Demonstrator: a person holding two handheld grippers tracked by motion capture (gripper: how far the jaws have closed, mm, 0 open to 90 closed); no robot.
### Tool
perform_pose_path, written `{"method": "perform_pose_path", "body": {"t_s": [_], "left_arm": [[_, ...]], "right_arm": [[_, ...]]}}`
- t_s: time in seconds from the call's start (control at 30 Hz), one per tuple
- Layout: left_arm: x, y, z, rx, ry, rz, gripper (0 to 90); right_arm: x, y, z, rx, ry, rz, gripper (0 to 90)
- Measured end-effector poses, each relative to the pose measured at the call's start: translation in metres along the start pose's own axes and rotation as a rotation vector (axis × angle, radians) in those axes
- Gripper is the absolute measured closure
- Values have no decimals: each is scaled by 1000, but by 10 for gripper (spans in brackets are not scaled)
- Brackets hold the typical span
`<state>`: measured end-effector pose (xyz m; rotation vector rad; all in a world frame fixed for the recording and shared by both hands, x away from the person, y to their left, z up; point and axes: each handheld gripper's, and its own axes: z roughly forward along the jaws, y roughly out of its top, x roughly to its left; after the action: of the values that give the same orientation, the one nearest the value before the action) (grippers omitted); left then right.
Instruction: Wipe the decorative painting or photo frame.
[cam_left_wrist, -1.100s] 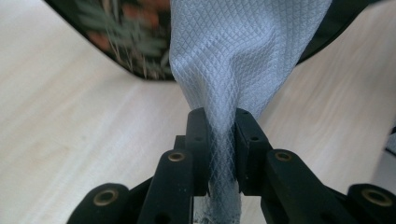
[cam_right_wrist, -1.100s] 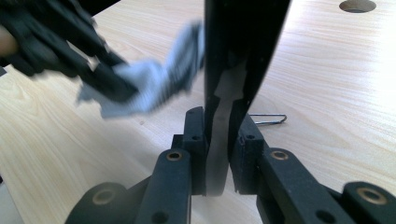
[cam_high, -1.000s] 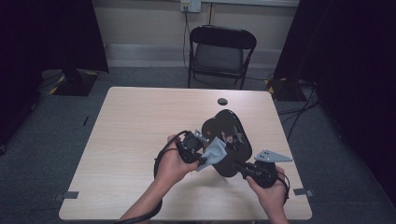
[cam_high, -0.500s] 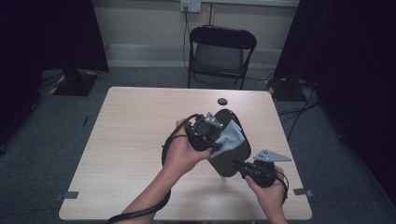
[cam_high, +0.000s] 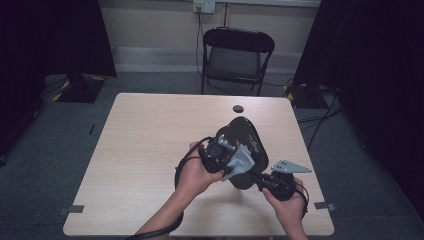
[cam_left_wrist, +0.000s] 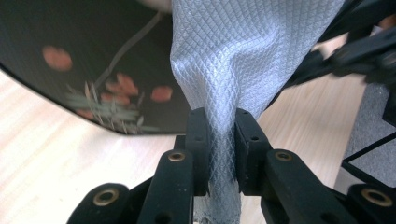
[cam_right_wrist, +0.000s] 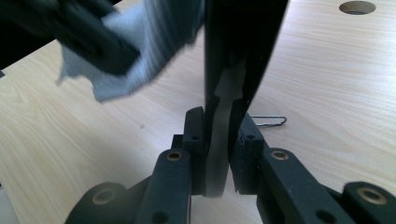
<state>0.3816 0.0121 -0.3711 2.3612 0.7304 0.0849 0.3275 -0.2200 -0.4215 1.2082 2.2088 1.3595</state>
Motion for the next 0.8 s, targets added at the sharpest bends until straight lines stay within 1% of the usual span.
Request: {"method": "perform_pose_path", "body": {"t_s": [0.1, 0.2, 0.53, 0.57, 0.6, 0.67, 0.8], "left_arm": [[3, -9, 9, 10, 10, -20, 783], [6, -17, 18, 27, 3, -36, 783], [6, -41, 49, 81, -9, -56, 782], [6, -44, 52, 86, -11, -66, 782], [6, -46, 54, 86, -10, -68, 782], [5, -50, 59, 109, 2, -65, 782], [7, -61, 66, 144, -1, -73, 782]], "right_arm": [[1, 0, 0, 1, 0, 0, 787], [0, 0, 0, 0, 1, 0, 788], [0, 0, 1, 1, 2, 1, 787], [0, 0, 1, 0, 1, 0, 788], [0, 0, 1, 0, 2, 0, 788], [0, 0, 1, 0, 2, -1, 787], [0, 1, 1, 0, 5, -6, 787]]}}
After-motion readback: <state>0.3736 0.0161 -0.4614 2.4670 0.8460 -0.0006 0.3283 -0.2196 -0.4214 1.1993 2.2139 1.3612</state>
